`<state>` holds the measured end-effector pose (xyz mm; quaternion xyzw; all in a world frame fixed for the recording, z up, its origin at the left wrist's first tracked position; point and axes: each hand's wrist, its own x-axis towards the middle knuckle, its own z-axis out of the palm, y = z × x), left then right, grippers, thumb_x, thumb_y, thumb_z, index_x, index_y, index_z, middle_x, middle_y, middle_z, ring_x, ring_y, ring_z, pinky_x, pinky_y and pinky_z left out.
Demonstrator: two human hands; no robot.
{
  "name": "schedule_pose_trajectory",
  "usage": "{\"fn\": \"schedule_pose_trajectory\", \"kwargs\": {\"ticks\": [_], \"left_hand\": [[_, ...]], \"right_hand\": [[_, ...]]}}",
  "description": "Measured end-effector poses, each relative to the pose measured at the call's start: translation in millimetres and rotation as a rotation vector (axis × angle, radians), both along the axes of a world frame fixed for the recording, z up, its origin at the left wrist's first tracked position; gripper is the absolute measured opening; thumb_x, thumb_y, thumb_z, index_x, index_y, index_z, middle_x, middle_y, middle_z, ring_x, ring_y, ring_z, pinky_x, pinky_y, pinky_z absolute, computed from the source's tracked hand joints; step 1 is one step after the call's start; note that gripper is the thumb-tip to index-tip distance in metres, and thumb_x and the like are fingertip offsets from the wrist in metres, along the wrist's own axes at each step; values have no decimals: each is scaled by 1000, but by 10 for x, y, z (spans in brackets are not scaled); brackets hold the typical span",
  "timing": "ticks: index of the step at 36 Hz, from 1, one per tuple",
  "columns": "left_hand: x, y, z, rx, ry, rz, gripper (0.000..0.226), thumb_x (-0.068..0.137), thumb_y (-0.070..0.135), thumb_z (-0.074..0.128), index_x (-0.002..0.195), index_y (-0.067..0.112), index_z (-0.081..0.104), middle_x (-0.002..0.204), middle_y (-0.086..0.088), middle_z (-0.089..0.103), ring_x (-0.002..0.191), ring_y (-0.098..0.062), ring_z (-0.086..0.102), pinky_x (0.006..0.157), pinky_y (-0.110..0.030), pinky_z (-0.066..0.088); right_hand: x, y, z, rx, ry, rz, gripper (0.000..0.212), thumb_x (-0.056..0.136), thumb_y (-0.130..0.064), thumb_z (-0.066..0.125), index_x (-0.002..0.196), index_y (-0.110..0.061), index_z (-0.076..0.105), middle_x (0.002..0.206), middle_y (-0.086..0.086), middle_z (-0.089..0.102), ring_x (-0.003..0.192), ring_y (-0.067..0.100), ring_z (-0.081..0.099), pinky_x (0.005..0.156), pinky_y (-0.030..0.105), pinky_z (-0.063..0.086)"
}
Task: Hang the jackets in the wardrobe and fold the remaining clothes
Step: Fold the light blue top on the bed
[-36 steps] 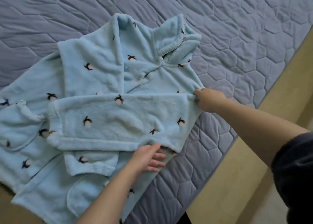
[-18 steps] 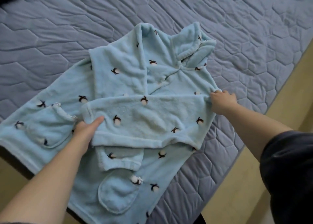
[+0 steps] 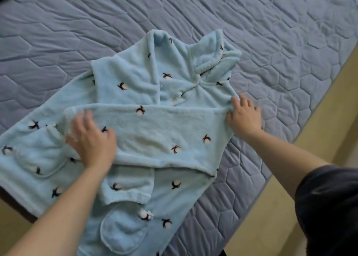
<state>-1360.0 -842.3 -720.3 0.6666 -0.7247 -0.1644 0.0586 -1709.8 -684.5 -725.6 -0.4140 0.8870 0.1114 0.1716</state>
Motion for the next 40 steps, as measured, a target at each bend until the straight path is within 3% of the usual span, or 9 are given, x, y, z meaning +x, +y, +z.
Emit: {"fn": "schedule_pose_trajectory", "kwargs": {"ticks": [4, 9, 14, 17, 22, 26, 32, 36, 40], "left_hand": [[-591, 671, 12, 47, -16, -517, 66, 86, 24, 57, 146, 12, 32, 158, -12, 19, 147, -25, 9, 114, -56, 0], [-1305, 1251, -179, 31, -106, -891, 72, 78, 38, 64, 143, 14, 42, 153, -12, 31, 142, -29, 29, 108, -64, 22], [-1292, 1390, -673, 74, -344, -892, 75, 90, 53, 38, 151, 19, 11, 160, -7, 3, 147, -26, 5, 115, -58, 4], [-1063, 1351, -810, 48, -358, -950, 72, 90, 56, 34, 151, 22, 16, 160, -7, 5, 147, -26, 9, 116, -56, 3], [-802, 1217, -542, 108, -420, -1014, 70, 90, 58, 21, 151, 25, 17, 160, -6, 5, 147, -27, 7, 114, -59, 0], [-385, 893, -272, 130, -453, -784, 68, 91, 57, 13, 149, 27, -8, 157, -1, -19, 146, -22, -16, 110, -56, -20], [544, 358, -58, 382, -459, -357, 66, 97, 53, 24, 152, 30, -4, 161, 0, -8, 148, -23, -5, 116, -56, 6], [982, 189, -34, 344, -462, -473, 66, 97, 49, 30, 153, 26, 3, 161, 5, -6, 147, -11, -5, 116, -52, 9], [1406, 114, 35, 280, -508, -659, 71, 94, 40, 39, 153, 26, 1, 160, 5, -12, 147, -14, -9, 115, -50, 11]], "right_hand": [[240, 331, -63, -6, -30, 34, 62, 100, -35, 28, 153, -15, 2, 161, 7, -8, 148, 23, -8, 118, 47, -2], [567, 400, -204, -113, -163, 137, 66, 100, -31, 35, 151, -4, 4, 159, 15, -7, 147, 27, -10, 119, 48, -5], [792, 519, -575, -122, -166, 213, 71, 98, -42, 35, 151, -5, 8, 159, 15, -3, 143, 24, -16, 118, 52, -3], [751, 626, -730, -65, -100, 221, 73, 96, -54, 23, 152, -14, 0, 159, 9, -10, 146, 23, -16, 117, 49, -10], [854, 651, -566, -34, -131, 176, 72, 96, -54, 17, 151, -16, -10, 159, 8, -14, 145, 23, -20, 114, 48, -16], [1121, 723, -239, 19, -213, 208, 72, 98, -47, 25, 151, -15, -12, 158, 6, -20, 144, 24, -23, 115, 52, -12], [1979, 755, -80, 139, -421, 267, 63, 101, -37, 23, 152, -21, -9, 158, 1, -22, 146, 27, -19, 116, 51, -7], [2563, 755, -126, 177, -404, 131, 64, 101, -32, 26, 152, -19, -11, 158, 7, -22, 146, 30, -18, 117, 51, -2], [3079, 798, -61, 147, -429, -108, 64, 99, -30, 32, 153, -21, -1, 160, 6, -15, 147, 27, -12, 118, 51, 5]]}}
